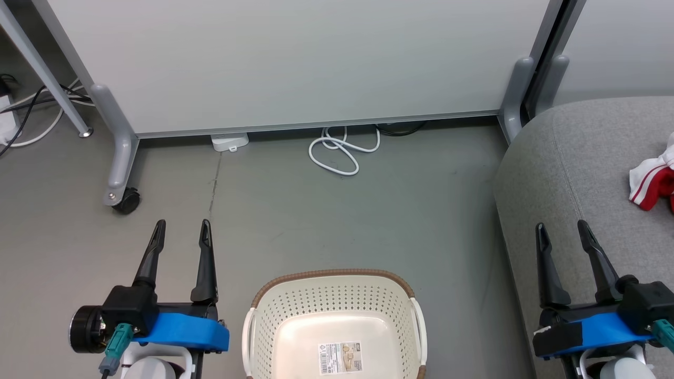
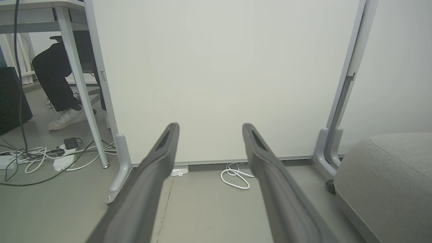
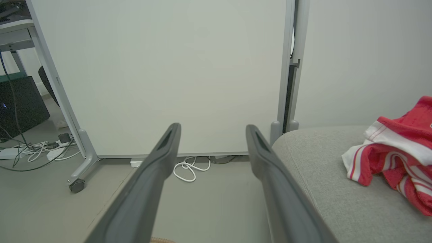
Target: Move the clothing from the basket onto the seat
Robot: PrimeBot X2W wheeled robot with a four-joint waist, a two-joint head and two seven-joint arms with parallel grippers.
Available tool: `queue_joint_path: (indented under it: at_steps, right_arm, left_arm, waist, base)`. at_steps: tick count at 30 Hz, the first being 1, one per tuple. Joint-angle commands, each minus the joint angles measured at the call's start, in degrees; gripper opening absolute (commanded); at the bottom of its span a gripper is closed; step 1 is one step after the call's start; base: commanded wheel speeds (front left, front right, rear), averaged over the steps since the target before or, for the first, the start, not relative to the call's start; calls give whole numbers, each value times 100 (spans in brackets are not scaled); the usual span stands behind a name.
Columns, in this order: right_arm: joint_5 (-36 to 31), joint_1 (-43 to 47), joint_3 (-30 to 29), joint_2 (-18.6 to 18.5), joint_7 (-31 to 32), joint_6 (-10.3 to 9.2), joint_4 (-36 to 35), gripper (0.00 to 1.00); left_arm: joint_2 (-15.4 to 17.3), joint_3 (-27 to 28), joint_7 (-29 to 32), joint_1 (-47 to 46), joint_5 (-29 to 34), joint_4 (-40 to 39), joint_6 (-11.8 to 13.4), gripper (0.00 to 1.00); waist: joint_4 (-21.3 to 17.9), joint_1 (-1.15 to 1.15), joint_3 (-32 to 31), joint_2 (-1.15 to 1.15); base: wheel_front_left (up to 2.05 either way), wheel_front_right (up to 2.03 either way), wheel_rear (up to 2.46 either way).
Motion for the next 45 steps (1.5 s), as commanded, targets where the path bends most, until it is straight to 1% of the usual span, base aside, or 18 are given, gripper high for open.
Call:
queue_joint_path:
  at_steps: [1,13,14,18,32,45]
  right_arm:
    - [36,88,-13,20,-2,1,15,100]
    - [49,59,-13,49,-2,1,86,100]
    - [20,30,-7,32,0,0,87,0]
    - [31,67,-2,52,17,-1,312,0]
    - [1621,14,-48,49,428,-1,344,0]
    - [2887,-18,-66,48,738,-1,356,0]
  left_arm:
    - [-24,46,-26,21,37,11,-14,100]
    - [-112,181,-26,4,205,74,-68,100]
    - [-111,166,2,13,175,76,-65,0]
    - [-154,163,39,168,152,291,-66,0]
    - [-159,353,445,116,-1438,269,-130,0]
    - [-163,483,746,88,-2707,232,-182,0]
  waist:
    - [1,0,-10,0]
    - [-9,0,-23,0]
    - [-10,0,-24,0]
    - [-12,1,-25,0]
    - [-52,1,-75,0]
    - [-89,1,-120,0]
  base:
    - [0,0,0]
    - [0,0,0]
    - [0,0,0]
    - [0,0,0]
    - [0,0,0]
    - [0,0,0]
